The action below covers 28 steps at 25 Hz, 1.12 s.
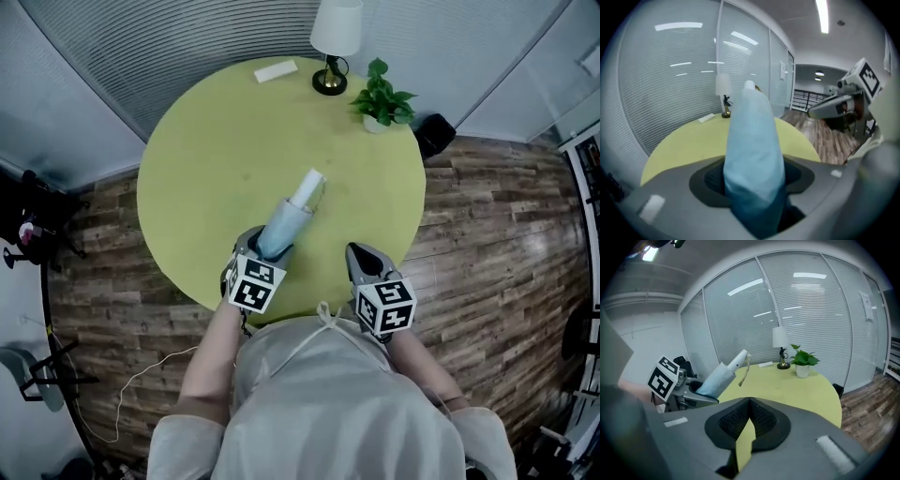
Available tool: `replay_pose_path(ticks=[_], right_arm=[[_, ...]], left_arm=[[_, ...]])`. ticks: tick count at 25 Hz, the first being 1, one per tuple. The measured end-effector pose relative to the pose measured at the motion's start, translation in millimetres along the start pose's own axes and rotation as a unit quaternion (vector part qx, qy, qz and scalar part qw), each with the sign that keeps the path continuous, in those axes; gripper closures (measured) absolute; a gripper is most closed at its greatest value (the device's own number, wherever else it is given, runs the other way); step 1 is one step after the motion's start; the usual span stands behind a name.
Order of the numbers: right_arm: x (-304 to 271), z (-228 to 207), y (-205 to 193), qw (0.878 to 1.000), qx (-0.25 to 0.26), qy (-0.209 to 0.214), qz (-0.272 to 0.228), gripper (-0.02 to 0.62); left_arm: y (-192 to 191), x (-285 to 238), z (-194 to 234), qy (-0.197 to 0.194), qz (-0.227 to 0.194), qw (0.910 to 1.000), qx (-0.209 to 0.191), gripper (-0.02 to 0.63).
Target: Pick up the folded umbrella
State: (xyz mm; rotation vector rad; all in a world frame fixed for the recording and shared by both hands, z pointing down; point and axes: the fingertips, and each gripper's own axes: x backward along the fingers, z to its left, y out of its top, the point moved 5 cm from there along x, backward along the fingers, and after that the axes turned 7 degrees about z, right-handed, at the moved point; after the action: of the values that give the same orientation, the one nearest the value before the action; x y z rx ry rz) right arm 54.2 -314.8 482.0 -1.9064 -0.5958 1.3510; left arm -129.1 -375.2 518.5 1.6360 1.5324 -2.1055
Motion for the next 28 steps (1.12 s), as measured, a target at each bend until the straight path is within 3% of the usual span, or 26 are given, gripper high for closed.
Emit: replay_pose_path(ticks=[4,8,11,16,18,22,28], right_arm=[[-8,15,16,1.0,0.022,0.019,-0.005,0.595],[-18,27,29,0.998,0.041,0.041,-0.011,0.595],[-25,37,36,0.997,0.051,0.06,-0.013,0.595],[-34,55,48,0.993,0.065,0.092,-0.019,0.595],[-36,55,54,0.992,0.079,0.092,-0.024,0.595],[-35,60,63,0.99,0.106,0.086,-0.039,0.597],[-36,68,65,0.988,0.114,0.094,-0.044,0.597]], left_arm=[[10,39,17,0.043,-0.09,0.9928,0.067,0.316],[9,72,27,0.072,-0.171,0.9732,0.136,0.316],[4,91,35,0.102,-0.206,0.96,0.16,0.316],[-4,117,43,0.143,-0.254,0.9296,0.226,0.316],[-1,117,43,0.146,-0.254,0.927,0.234,0.316],[1,120,42,0.152,-0.249,0.9308,0.22,0.316],[8,127,39,0.152,-0.258,0.928,0.221,0.315]])
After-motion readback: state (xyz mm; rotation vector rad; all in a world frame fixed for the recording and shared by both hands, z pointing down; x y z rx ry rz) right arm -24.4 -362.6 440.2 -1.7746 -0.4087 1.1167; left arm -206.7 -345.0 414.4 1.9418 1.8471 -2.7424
